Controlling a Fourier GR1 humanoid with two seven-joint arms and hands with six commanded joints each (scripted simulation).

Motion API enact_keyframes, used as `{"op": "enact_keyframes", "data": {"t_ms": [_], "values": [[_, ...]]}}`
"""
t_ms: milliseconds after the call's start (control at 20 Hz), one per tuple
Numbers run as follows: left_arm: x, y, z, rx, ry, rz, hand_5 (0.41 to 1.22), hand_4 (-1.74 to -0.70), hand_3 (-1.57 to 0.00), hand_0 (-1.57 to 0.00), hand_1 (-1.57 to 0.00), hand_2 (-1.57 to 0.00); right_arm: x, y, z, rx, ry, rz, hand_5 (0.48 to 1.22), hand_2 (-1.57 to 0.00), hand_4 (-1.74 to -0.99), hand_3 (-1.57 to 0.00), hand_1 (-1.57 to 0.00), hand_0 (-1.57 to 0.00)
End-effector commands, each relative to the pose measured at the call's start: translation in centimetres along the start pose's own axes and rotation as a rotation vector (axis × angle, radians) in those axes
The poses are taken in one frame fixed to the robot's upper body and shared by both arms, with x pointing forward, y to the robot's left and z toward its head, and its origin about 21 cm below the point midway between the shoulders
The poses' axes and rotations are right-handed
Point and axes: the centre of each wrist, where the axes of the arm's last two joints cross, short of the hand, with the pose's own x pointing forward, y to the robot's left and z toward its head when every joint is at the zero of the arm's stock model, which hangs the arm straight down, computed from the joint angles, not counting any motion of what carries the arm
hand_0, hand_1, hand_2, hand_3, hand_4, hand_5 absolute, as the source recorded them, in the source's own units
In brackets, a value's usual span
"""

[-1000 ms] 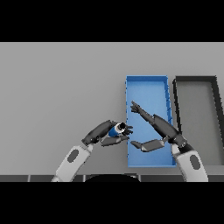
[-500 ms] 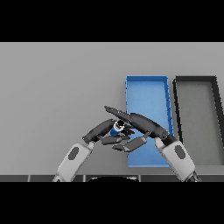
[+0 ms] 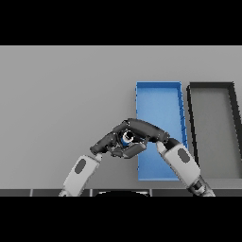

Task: Pick up the blue pipe and place it into the blue bin.

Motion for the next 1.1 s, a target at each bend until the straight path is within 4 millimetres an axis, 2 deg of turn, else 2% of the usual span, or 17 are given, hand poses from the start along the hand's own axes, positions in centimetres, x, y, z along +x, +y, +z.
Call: {"op": "enact_keyframes", "data": {"t_ms": [0, 100, 150, 250, 400, 600, 650, 700, 800, 900, 1050], "values": [[0.0, -0.2, 0.1, -0.001, -0.015, 0.003, 1.221, -1.68, -1.27, -1.57, -1.57, -1.55, -0.2, 0.2, 0.1, -0.008, -0.027, -0.03, 0.671, -1.2, -1.513, -1.03, -1.19, -1.19], [-0.1, 0.1, 0.0, 0.001, -0.019, -0.01, 1.221, -1.7, -1.33, -1.57, -1.57, -1.56, -0.2, 0.6, 0.1, -0.016, -0.058, -0.057, 0.869, -1.33, -1.481, -1.23, -1.33, -1.32], [-0.1, 0.1, 0.1, -0.005, -0.018, -0.008, 1.221, -1.71, -1.32, -1.57, -1.57, -1.56, -0.3, 0.9, 0.1, -0.021, -0.065, -0.053, 0.94, -1.38, -1.475, -1.29, -1.38, -1.37], [0.0, -0.1, -0.2, -0.007, -0.022, -0.004, 1.221, -1.72, -1.41, -1.57, -1.57, -1.54, -0.2, 1.1, 0.2, -0.025, -0.092, -0.011, 1.041, -1.45, -1.477, -1.39, -1.45, -1.44], [-0.1, 0.1, -0.2, -0.001, -0.037, -0.024, 1.221, -1.73, -1.43, -1.57, -1.57, -1.55, -0.2, 1.4, 0.3, -0.025, -0.09, -0.046, 1.129, -1.51, -1.488, -1.48, -1.51, -1.51], [0.2, 0.1, -0.3, 0.014, -0.039, -0.023, 1.221, -1.73, -1.43, -1.57, -1.57, -1.56, -0.1, 1.6, 0.1, -0.045, -0.093, -0.114, 1.183, -1.55, -1.494, -1.53, -1.55, -1.54], [0.4, -0.2, -0.3, 0.022, -0.034, -0.026, 1.221, -1.73, -1.26, -1.57, -1.57, -1.57, -0.4, 1.6, 0.4, -0.054, -0.107, -0.12, 1.191, -1.55, -1.495, -1.54, -1.55, -1.55], [0.0, -0.1, 0.1, 0.022, -0.039, -0.04, 1.221, -1.63, -1.05, -1.45, -1.37, -1.34, -0.3, 1.8, 0.2, -0.057, -0.101, -0.115, 1.197, -1.55, -1.496, -1.55, -1.55, -1.55], [0.3, 0.1, 0.6, -0.001, -0.009, -0.079, 1.221, -1.41, -0.67, -0.94, -0.88, -0.85, -0.3, 2.1, 0.0, -0.068, -0.108, -0.114, 1.206, -1.56, -1.497, -1.56, -1.56, -1.56], [0.0, 0.5, 0.5, -0.045, 0.005, -0.096, 1.221, -1.25, -0.43, -0.6, -0.56, -0.55, -0.4, 2.0, 0.0, -0.074, -0.089, -0.104, 1.211, -1.56, -1.498, -1.56, -1.56, -1.56], [0.0, 0.7, 0.2, -0.06, 0.041, -0.095, 0.984, -1.09, -0.22, -0.31, -0.29, -0.28, 0.1, 1.9, -0.2, -0.081, -0.085, -0.103, 1.216, -1.57, -1.498, -1.57, -1.57, -1.57]]}}
